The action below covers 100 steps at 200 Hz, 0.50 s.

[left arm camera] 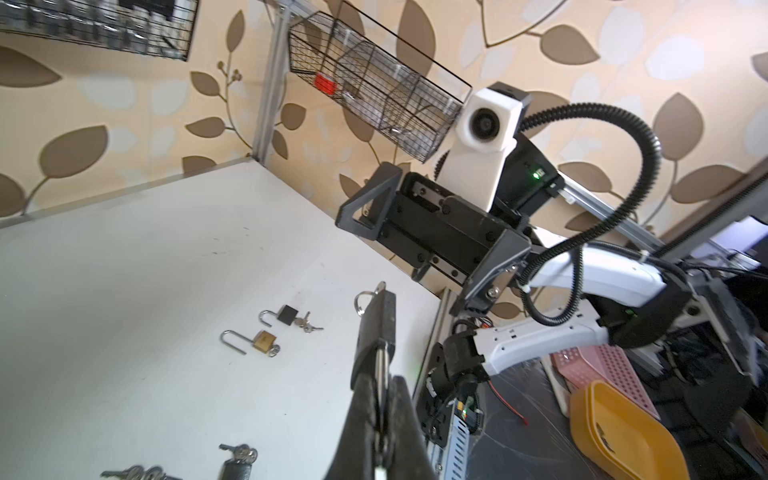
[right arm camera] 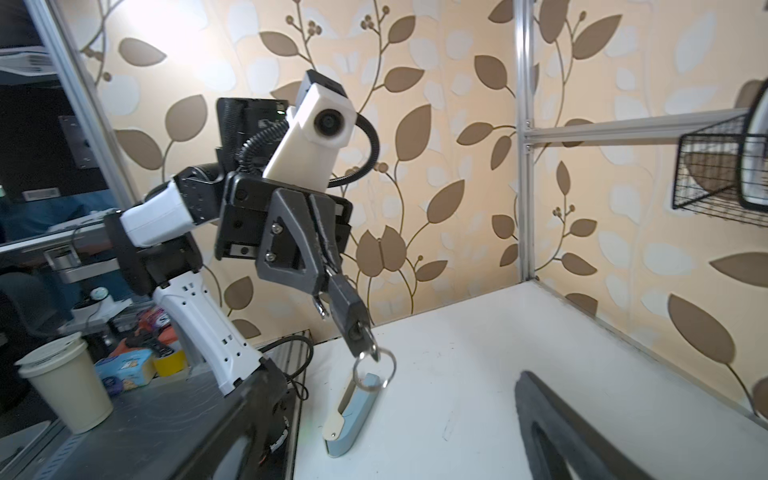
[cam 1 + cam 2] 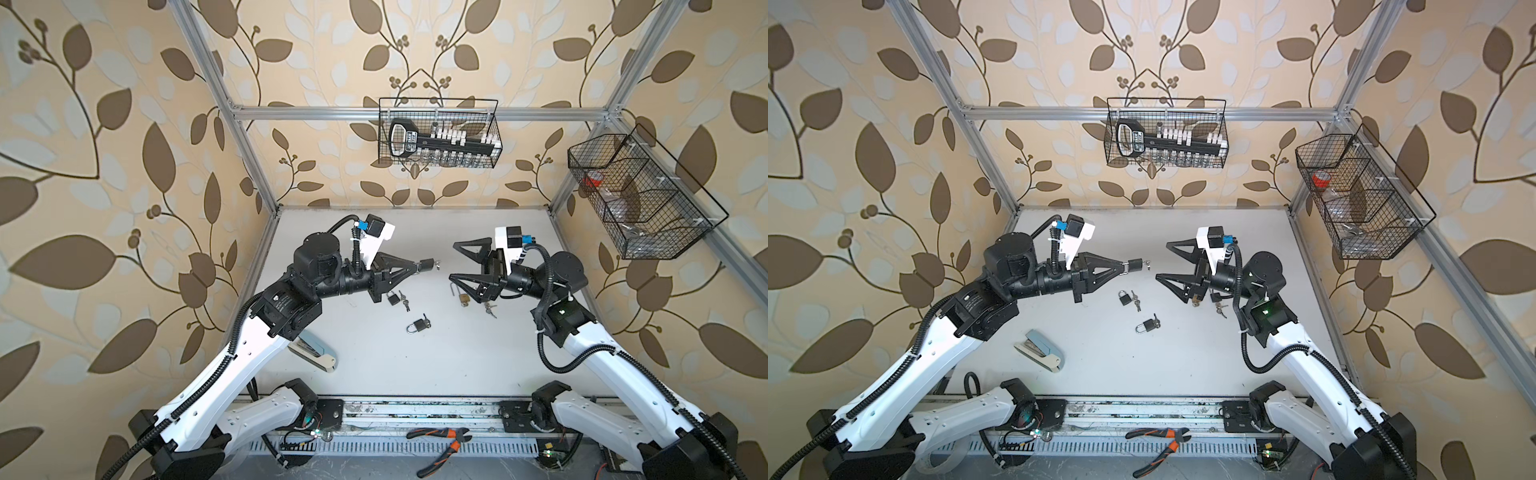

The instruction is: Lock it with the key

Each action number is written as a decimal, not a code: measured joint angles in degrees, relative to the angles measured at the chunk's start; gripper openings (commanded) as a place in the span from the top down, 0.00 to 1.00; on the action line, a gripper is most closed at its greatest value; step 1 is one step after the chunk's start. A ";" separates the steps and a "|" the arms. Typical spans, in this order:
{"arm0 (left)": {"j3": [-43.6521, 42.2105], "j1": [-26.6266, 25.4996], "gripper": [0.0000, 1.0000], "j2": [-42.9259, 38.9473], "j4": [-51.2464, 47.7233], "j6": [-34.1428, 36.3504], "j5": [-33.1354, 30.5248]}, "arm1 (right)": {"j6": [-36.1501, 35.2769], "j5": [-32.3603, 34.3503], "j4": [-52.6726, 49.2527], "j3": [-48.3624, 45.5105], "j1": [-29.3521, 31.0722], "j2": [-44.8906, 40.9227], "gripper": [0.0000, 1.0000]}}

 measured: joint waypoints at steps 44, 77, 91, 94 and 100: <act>-1.03 0.00 1.00 0.57 1.75 -0.52 4.37 | -2.12 -1.16 -1.29 3.89 5.75 1.31 0.19; -1.11 0.00 1.00 0.85 2.73 -0.90 6.75 | -3.96 -0.66 -4.09 4.70 6.25 1.90 0.30; -1.11 0.00 1.00 0.83 3.15 -0.90 7.52 | -4.55 -0.50 -5.62 4.70 6.23 1.99 0.36; -1.11 0.00 1.00 0.81 3.19 -0.90 7.61 | -4.72 -0.57 -5.70 4.72 6.25 2.05 0.37; -1.11 0.00 1.00 0.81 3.28 -0.90 7.80 | -4.79 -0.87 -6.10 4.81 6.25 2.29 0.38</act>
